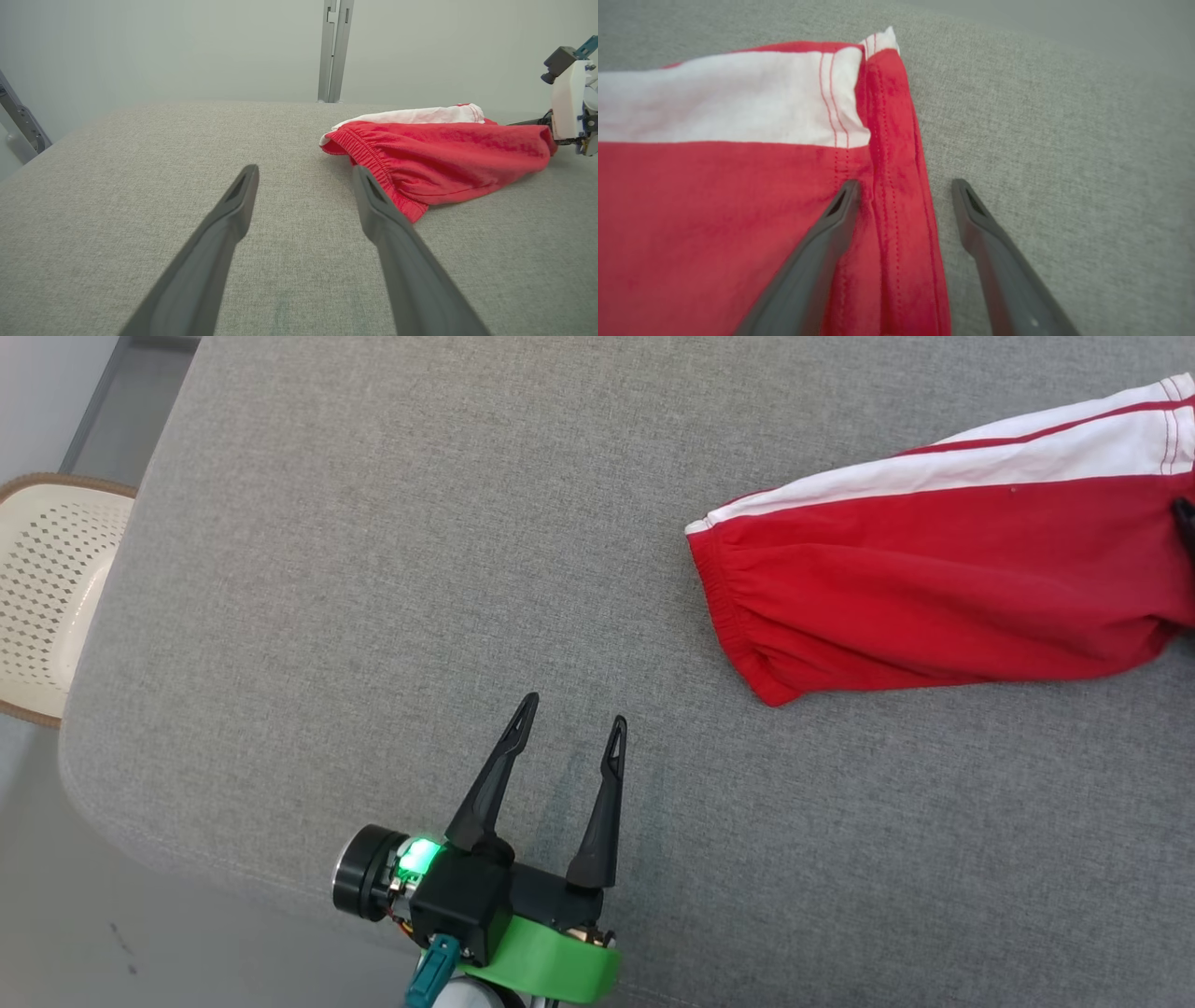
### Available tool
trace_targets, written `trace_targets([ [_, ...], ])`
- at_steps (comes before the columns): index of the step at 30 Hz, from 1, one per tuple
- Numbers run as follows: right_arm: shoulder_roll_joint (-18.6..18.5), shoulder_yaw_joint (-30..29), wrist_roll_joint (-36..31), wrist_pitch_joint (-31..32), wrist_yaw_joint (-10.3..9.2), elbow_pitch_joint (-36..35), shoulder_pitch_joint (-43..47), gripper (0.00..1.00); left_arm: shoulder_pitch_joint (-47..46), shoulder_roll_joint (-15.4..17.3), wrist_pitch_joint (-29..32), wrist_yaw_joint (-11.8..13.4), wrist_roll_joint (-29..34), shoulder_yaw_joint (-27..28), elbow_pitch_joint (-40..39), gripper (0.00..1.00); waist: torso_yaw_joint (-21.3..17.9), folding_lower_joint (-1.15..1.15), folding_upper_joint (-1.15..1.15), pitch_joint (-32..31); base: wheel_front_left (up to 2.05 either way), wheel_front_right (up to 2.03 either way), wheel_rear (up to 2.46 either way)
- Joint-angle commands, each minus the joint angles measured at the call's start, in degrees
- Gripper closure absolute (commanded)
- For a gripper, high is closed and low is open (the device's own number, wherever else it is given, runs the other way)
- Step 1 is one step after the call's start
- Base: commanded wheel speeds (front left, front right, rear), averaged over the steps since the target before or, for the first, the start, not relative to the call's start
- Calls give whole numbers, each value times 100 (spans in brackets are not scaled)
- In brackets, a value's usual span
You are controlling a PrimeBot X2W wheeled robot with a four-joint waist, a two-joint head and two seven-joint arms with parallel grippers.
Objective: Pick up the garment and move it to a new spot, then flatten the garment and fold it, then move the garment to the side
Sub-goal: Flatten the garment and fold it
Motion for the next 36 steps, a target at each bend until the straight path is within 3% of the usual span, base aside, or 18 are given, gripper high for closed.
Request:
trace_targets([
  [1,106,95,101,121,-15,123,159,0,-86,-5,-16,30,7,9,12,0,-11,0,0,-3,0,0,0],
  [2,148,127,167,178,-14,99,195,5,-82,-4,-16,32,12,16,22,0,-22,0,0,-11,0,0,0],
  [3,167,136,227,172,-14,85,211,69,-79,-4,-16,33,21,26,30,0,-39,0,0,-18,0,0,0],
  [4,193,148,315,197,-13,57,241,100,-75,-4,-16,31,44,40,44,0,-67,0,0,-32,0,0,0],
  [15,235,377,771,-22,-15,-440,388,100,42,-2,-16,-98,274,288,155,0,-772,0,0,-371,0,0,0],
  [28,-240,514,615,-258,-14,-645,272,100,138,3,-16,-301,486,559,206,0,-1586,0,0,-649,0,0,0],
  [36,110,580,409,-49,-14,-978,-103,100,188,2,-16,-393,524,611,281,0,-1664,0,0,-833,0,0,0],
])
